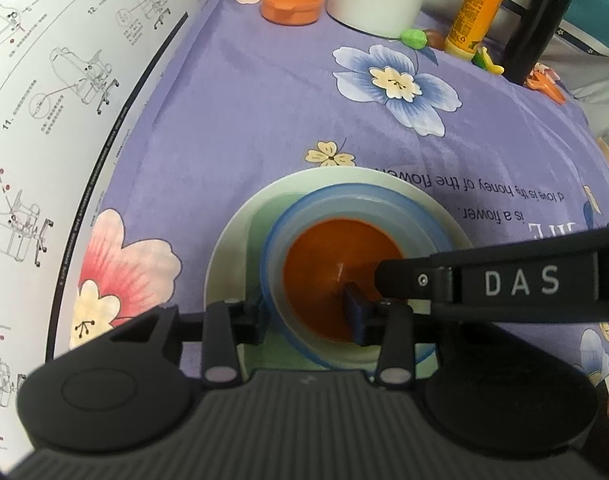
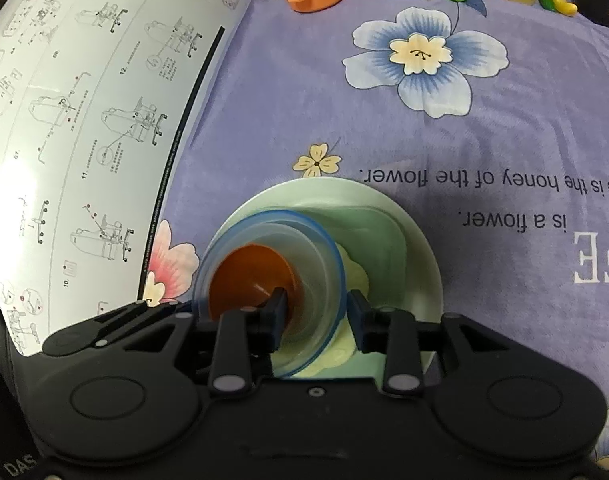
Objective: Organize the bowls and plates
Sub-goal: 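Carry the bowl stack with both grippers and lower it onto the plate stack, then open both grippers and lift them away from the bowl stack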
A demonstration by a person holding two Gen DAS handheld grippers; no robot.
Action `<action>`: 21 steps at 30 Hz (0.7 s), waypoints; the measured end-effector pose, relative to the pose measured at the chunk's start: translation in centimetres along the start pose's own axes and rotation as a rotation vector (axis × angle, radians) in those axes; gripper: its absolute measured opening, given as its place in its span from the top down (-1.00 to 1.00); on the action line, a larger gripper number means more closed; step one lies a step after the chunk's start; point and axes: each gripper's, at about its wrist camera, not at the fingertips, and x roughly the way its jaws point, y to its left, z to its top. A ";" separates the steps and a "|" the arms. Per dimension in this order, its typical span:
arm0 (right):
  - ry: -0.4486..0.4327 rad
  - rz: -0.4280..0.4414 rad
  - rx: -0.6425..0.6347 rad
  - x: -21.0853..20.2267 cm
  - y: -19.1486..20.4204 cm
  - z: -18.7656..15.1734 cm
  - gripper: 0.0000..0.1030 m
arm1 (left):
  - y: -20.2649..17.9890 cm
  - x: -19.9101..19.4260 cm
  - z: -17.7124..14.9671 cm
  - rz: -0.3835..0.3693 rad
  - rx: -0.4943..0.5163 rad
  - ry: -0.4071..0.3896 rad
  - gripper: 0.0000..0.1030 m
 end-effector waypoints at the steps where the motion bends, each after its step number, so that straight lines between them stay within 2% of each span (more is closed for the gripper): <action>1: 0.000 -0.001 -0.001 0.1 0.0 0.0 0.33 | 0.0 0.0 0.0 -0.003 -0.001 -0.001 0.18; 4: 0.000 0.004 0.004 0.2 -0.2 0.1 0.30 | 0.0 -0.1 0.1 -0.010 -0.003 -0.011 0.04; 7: -0.016 0.007 0.008 -0.1 -0.4 0.2 0.16 | -0.1 -0.4 0.2 -0.006 0.003 -0.031 -0.08; 8: -0.025 0.006 0.008 -0.3 -0.5 0.2 0.05 | -0.1 -0.6 0.2 -0.011 0.003 -0.040 -0.20; 9: -0.034 0.007 0.010 -0.6 -0.6 0.3 -0.16 | 0.0 -0.9 0.2 -0.014 0.001 -0.051 -0.27; 11: -0.052 0.019 0.016 -1.2 -0.8 0.2 -0.38 | -0.1 -1.5 0.2 0.002 0.004 -0.085 -0.51; 13: -0.072 0.023 0.012 -1.9 -0.9 0.2 -0.44 | -0.2 -2.3 0.1 0.015 0.012 -0.116 -0.63; 15: -0.090 0.026 0.013 -2.6 -1.0 0.2 -0.65 | -0.2 -3.0 0.0 0.015 0.012 -0.143 -0.75; 17: -0.116 0.030 0.014 -3.4 -1.3 0.1 -0.76 | -0.1 -3.8 -0.2 0.016 0.005 -0.168 -0.95; 21: -0.154 0.038 0.020 -4.7 -1.9 -0.5 -0.95 | -0.2 -5.1 -0.4 0.020 0.005 -0.203 -0.97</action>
